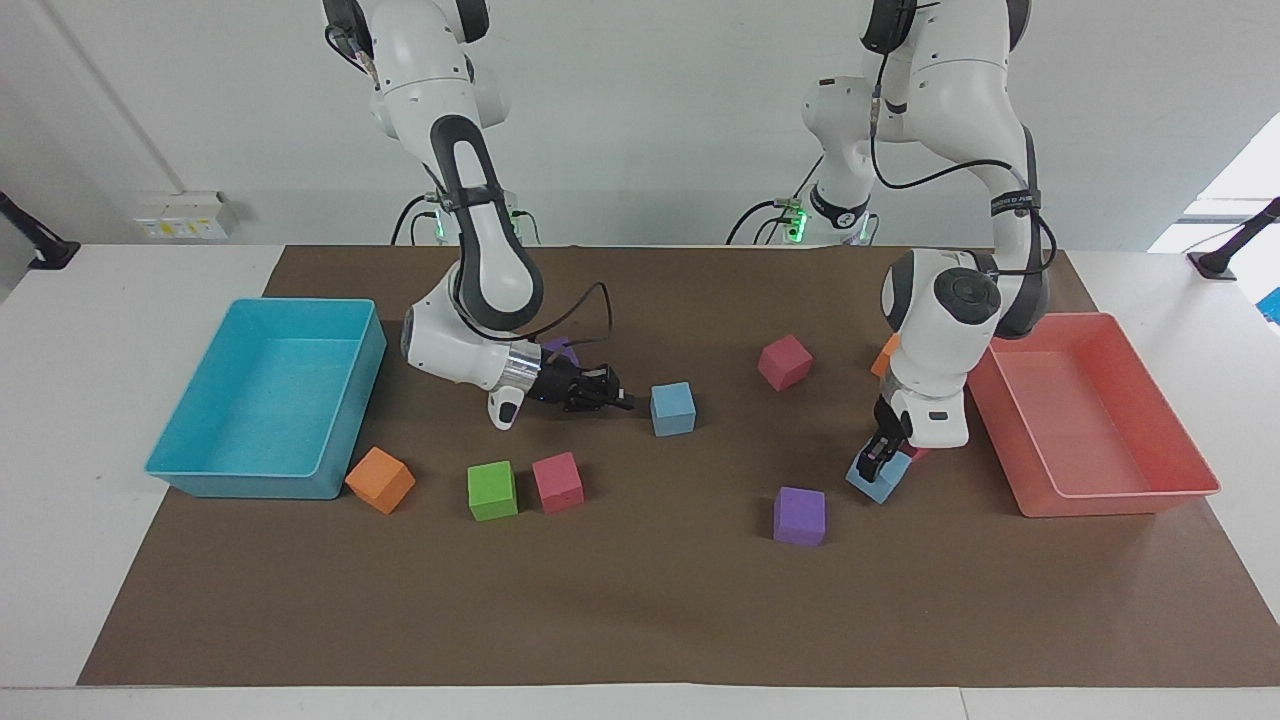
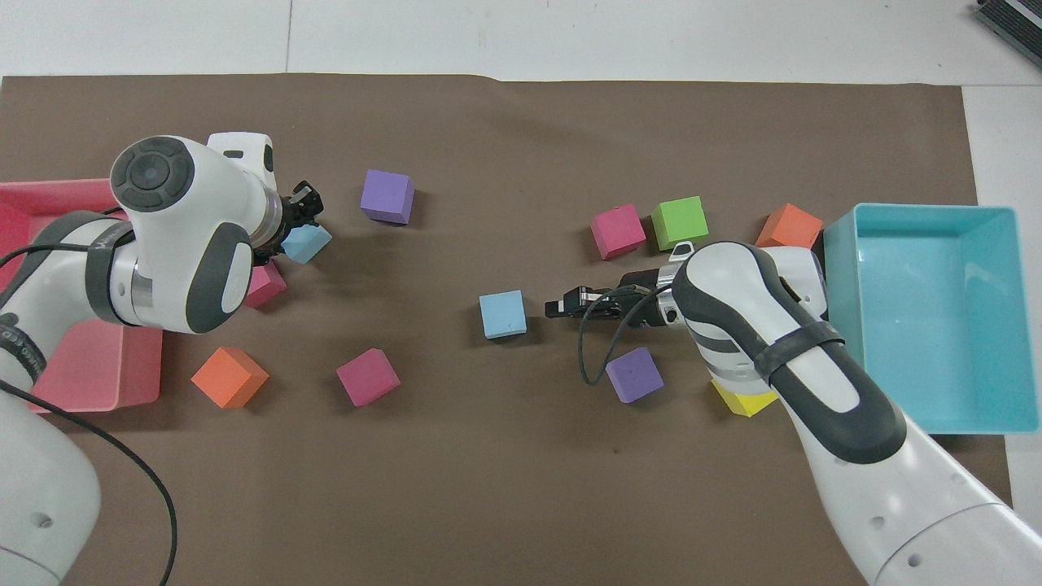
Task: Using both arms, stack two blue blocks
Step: 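Grasp the blue cube with the left gripper while the right gripper returns center, then carry the held blue cube with the left gripper over the center cube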
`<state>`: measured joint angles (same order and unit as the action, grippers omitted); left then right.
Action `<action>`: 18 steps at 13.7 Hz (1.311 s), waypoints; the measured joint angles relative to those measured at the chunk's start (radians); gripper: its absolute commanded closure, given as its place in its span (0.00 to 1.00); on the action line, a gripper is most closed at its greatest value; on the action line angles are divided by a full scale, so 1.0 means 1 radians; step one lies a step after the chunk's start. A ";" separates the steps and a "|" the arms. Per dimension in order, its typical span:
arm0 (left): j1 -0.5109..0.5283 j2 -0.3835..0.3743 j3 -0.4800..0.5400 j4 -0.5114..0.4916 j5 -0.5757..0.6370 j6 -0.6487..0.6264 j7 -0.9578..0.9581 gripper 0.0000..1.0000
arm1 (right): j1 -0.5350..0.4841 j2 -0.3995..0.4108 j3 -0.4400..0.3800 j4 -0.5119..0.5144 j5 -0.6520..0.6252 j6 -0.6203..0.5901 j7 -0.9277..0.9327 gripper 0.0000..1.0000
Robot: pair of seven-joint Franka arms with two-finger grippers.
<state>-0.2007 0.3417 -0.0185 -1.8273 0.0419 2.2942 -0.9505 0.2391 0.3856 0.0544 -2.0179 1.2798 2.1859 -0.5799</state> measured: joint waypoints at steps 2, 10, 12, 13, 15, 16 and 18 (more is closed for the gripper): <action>0.000 -0.033 0.000 0.000 0.001 -0.051 0.049 1.00 | 0.000 0.005 0.000 0.000 0.000 0.011 -0.002 1.00; -0.004 -0.254 -0.009 0.002 0.002 -0.305 0.327 1.00 | 0.000 0.006 0.000 0.000 0.000 0.016 -0.003 1.00; -0.010 -0.260 -0.032 0.002 0.002 -0.308 0.339 1.00 | 0.000 0.006 0.000 0.000 0.000 0.016 -0.003 1.00; -0.023 -0.260 -0.042 0.002 0.002 -0.313 0.341 1.00 | 0.000 0.006 0.000 0.000 0.000 0.016 -0.003 1.00; -0.064 -0.260 -0.052 0.002 0.002 -0.328 0.341 1.00 | 0.000 0.006 0.000 0.000 0.000 0.016 -0.003 1.00; -0.087 -0.260 -0.055 0.004 0.002 -0.328 0.341 1.00 | 0.000 0.006 0.000 0.000 0.000 0.016 -0.003 1.00; -0.121 -0.260 -0.064 0.005 0.002 -0.330 0.368 1.00 | 0.000 0.013 0.000 0.000 0.000 0.019 -0.006 1.00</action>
<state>-0.3218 0.0819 -0.0829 -1.8223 0.0442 1.9638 -0.5829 0.2392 0.3986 0.0544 -2.0181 1.2799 2.2051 -0.5857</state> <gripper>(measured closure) 0.454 0.991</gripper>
